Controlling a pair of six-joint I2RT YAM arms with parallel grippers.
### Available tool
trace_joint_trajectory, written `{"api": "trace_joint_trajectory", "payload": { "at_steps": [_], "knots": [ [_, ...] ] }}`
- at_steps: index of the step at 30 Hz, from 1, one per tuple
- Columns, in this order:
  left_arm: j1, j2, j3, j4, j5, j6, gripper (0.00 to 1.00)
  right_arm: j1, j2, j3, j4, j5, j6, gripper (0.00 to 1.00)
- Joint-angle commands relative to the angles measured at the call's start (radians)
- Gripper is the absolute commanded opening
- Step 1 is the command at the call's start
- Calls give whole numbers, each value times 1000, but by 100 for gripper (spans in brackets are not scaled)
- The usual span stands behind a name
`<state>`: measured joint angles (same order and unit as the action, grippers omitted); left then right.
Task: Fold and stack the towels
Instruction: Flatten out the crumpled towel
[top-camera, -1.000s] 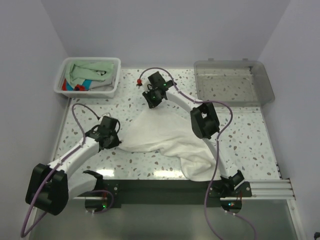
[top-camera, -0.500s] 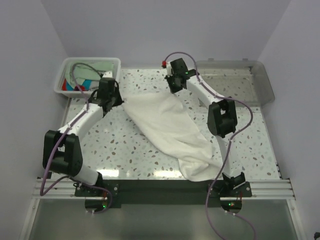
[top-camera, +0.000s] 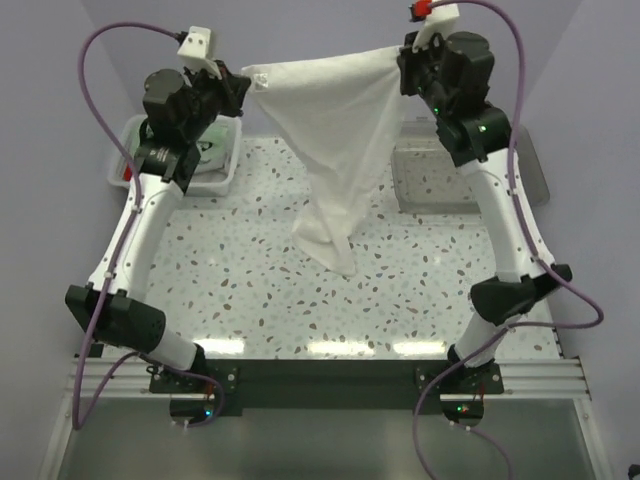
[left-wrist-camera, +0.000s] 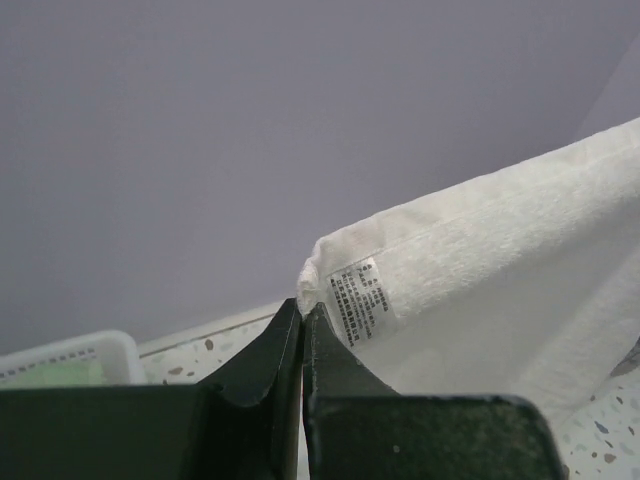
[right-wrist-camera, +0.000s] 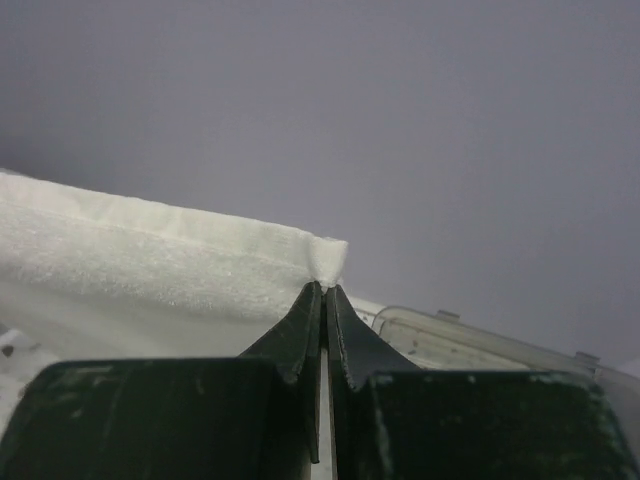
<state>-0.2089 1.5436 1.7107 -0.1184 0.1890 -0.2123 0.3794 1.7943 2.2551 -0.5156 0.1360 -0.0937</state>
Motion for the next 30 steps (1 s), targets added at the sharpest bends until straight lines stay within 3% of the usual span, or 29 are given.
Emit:
{"api": "trace_joint_trajectory", "payload": {
  "at_steps": [1, 8, 13, 21, 25, 30],
  "knots": [
    [6, -123, 58, 43, 108, 74, 0, 3, -153, -18, 58, -53, -55, 0],
    [8, -356, 125, -59, 155, 119, 0, 3, -472, -157, 45, -229, -77, 0],
    [8, -396, 272, -180, 184, 133, 0, 3, -546, -111, -17, -291, -81, 0],
    [8, -317, 464, -257, 199, 84, 0, 4, -526, -3, 0, -268, -63, 0],
    [8, -278, 403, -239, 123, 93, 0, 3, -491, -41, 69, -231, -60, 0],
    [9, -140, 281, -192, -11, 109, 0, 4, -337, -89, 112, -181, -44, 0]
  ]
}}
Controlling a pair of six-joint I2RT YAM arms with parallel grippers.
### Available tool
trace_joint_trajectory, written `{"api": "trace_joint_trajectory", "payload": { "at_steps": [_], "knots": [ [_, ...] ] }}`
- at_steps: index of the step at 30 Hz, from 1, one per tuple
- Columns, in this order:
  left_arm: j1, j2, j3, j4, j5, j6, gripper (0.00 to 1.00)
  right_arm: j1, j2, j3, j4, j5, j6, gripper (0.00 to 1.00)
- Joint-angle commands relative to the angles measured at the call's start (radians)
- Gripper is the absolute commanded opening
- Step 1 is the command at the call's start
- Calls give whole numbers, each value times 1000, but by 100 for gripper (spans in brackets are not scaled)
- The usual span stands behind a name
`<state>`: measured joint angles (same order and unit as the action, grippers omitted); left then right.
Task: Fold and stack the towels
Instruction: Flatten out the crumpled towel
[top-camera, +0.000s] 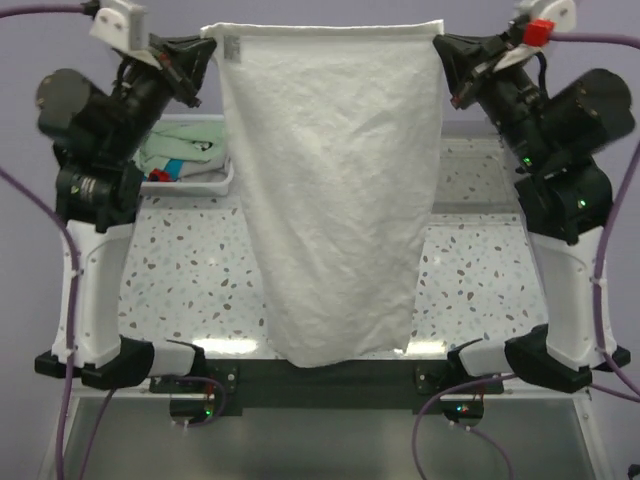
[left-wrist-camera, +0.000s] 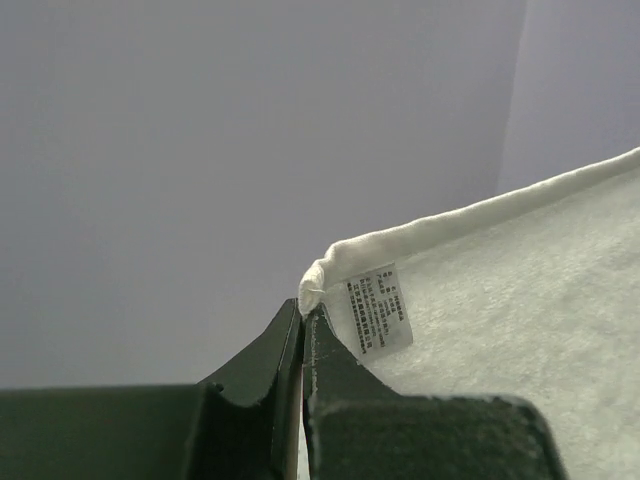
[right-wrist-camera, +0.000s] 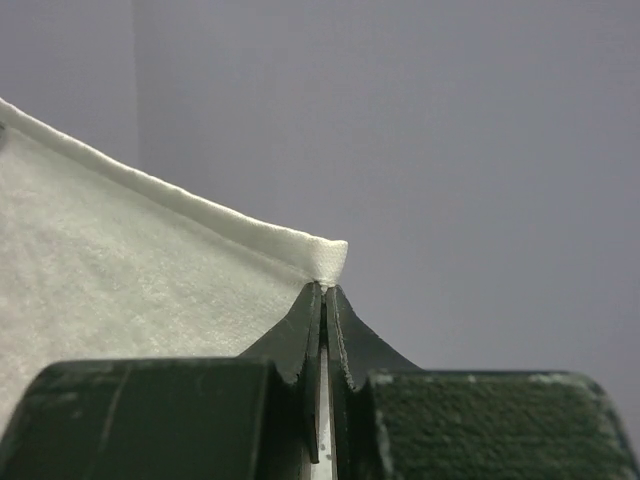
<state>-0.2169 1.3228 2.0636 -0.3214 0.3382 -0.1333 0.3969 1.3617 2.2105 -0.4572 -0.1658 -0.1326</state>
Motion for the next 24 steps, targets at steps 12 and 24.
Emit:
{"api": "trace_joint_trajectory", "payload": {
  "at_steps": [12, 24],
  "knots": [
    [77, 674, -16, 163, -248, 21, 0, -65, 602, -62, 287, 309, -56, 0],
    [90, 814, 16, 343, -123, -14, 0, -89, 818, -18, 400, 273, -96, 0]
  ]
}}
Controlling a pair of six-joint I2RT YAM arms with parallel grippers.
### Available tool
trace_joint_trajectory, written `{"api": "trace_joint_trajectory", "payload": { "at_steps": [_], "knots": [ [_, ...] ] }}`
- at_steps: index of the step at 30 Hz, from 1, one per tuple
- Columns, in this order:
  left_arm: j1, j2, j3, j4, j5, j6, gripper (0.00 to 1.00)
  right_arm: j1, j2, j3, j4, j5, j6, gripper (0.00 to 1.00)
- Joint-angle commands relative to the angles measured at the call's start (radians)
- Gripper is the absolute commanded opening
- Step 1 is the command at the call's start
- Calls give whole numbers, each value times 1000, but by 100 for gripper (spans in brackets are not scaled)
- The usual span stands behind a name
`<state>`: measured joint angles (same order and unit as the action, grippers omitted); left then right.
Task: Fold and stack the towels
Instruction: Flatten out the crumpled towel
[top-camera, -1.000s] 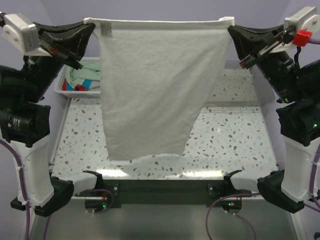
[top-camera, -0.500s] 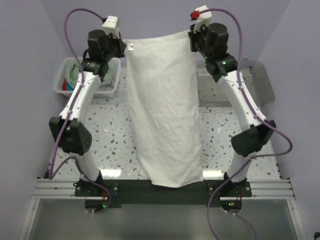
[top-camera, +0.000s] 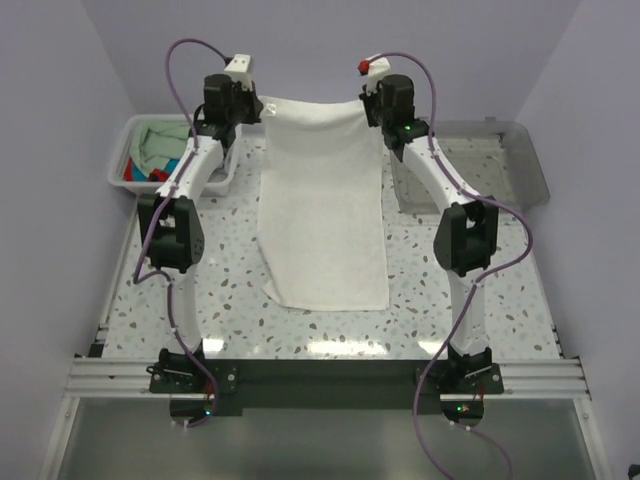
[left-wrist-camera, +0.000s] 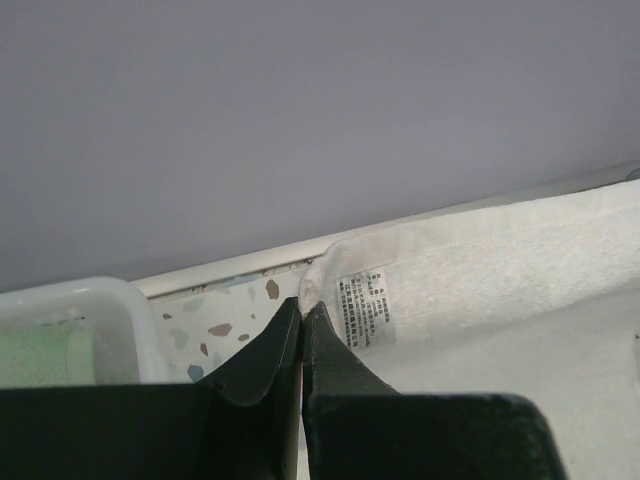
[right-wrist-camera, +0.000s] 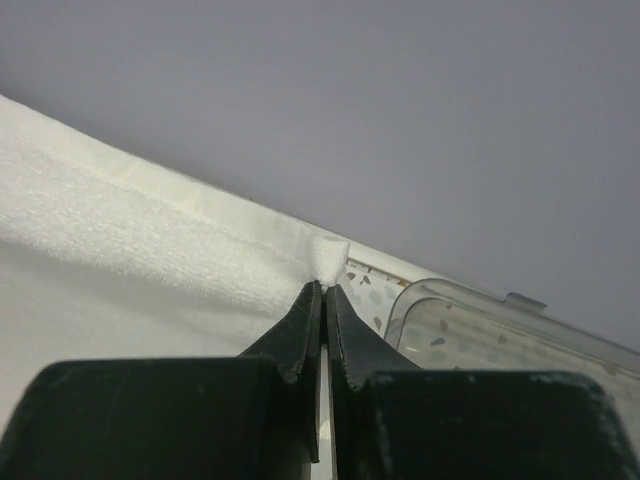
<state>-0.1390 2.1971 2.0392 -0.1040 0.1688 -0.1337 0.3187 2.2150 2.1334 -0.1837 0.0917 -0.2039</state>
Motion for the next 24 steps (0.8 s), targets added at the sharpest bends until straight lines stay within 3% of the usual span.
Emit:
{"api": "trace_joint_trajectory", "payload": {
  "at_steps": [1, 11, 16, 24],
  "knots": [
    [12, -74, 45, 124, 58, -14, 0, -12, -37, 59, 121, 16, -26, 0],
    [10, -315, -34, 106, 90, 23, 0, -12, -195, -18, 89, -38, -11, 0],
    [7, -597, -181, 105, 103, 63, 0, -10, -423, -124, 29, -89, -26, 0],
    [4, -1003, -323, -39, 120, 115, 0, -10, -807, -292, -89, -247, -48, 0]
  ]
}}
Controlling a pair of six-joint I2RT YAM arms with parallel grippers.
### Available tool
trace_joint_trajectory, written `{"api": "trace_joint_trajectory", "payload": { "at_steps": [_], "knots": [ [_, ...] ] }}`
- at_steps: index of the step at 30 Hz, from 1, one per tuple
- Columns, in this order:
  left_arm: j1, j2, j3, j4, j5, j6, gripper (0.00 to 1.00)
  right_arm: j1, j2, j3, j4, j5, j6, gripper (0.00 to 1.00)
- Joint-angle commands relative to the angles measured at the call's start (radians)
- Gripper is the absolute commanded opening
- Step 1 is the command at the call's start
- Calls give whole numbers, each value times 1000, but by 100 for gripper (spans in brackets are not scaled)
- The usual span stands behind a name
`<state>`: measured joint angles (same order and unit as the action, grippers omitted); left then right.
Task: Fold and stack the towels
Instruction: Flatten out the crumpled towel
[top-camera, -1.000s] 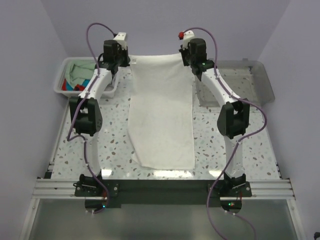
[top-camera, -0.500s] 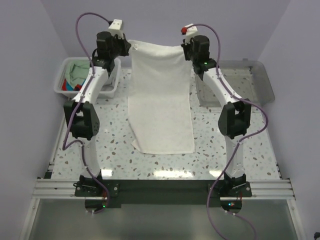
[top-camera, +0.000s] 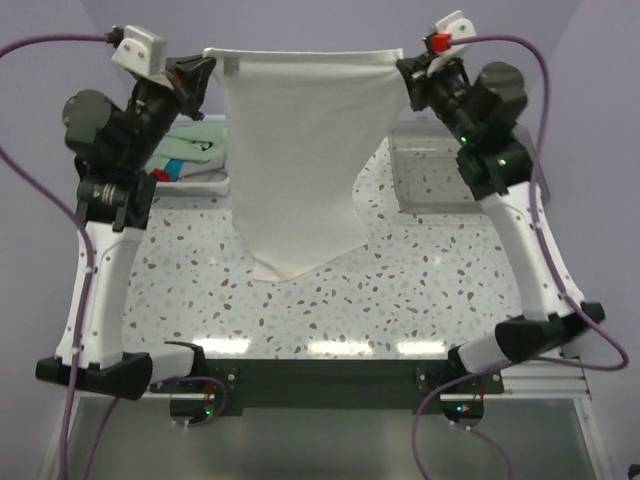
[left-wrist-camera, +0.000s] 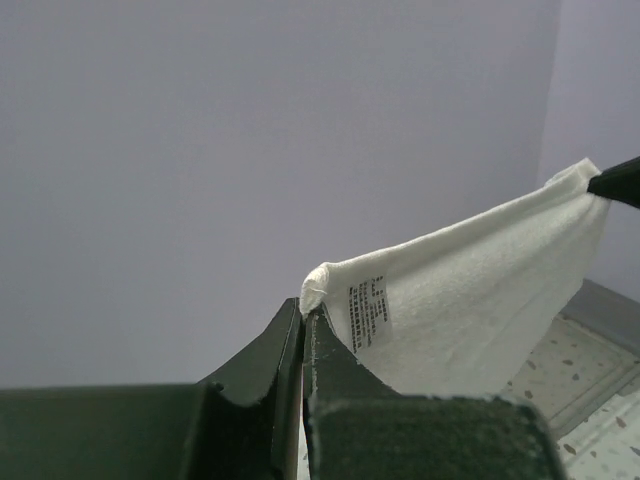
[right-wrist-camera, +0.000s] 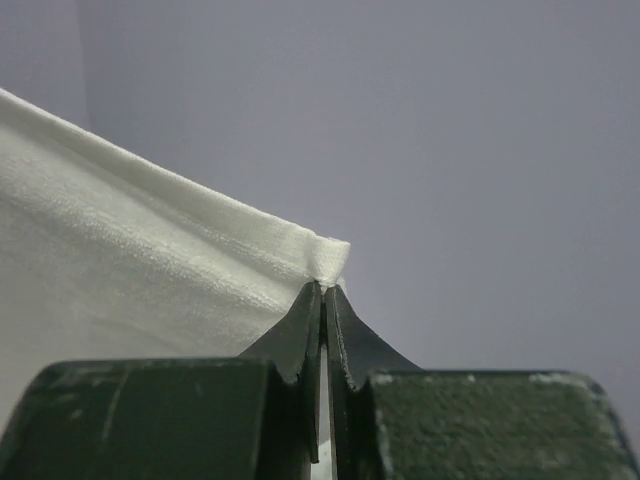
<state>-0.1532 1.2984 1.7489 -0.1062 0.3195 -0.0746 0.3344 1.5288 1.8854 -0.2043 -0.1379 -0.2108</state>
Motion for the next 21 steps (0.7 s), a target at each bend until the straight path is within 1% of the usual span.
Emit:
{"api": "trace_joint_trajectory", "payload": {
  "at_steps": [1, 2, 3, 5, 6, 8, 12, 15, 19, 21],
  "knots": [
    [18, -131, -34, -49, -10, 59, 0, -26, -149, -52, -96, -47, -42, 0],
    [20, -155, -32, -71, 1, 61, 0, -26, -215, -60, -104, -58, -41, 0],
    [18, -195, -17, -82, 13, 61, 0, -25, -243, -66, -110, -71, -36, 0],
    [18, -224, 13, -121, 24, 56, 0, -25, -313, -68, -113, -98, -35, 0],
    [18, -238, 64, -136, 30, 52, 0, -24, -332, -51, -119, -103, -26, 0],
    [18, -249, 118, -168, 50, 39, 0, -25, -357, -16, -132, -118, -22, 0],
    [18, -235, 274, -197, 84, 16, 0, -26, -361, 84, -130, -103, 5, 0],
    [18, -209, 346, -208, 99, 7, 0, -26, -358, 110, -81, -79, 22, 0],
    [18, -182, 354, -182, 87, 4, 0, -24, -319, 141, -58, -54, 31, 0],
    [18, -160, 305, -167, 60, 3, 0, -26, -296, 129, -29, -26, 39, 0]
  ]
}}
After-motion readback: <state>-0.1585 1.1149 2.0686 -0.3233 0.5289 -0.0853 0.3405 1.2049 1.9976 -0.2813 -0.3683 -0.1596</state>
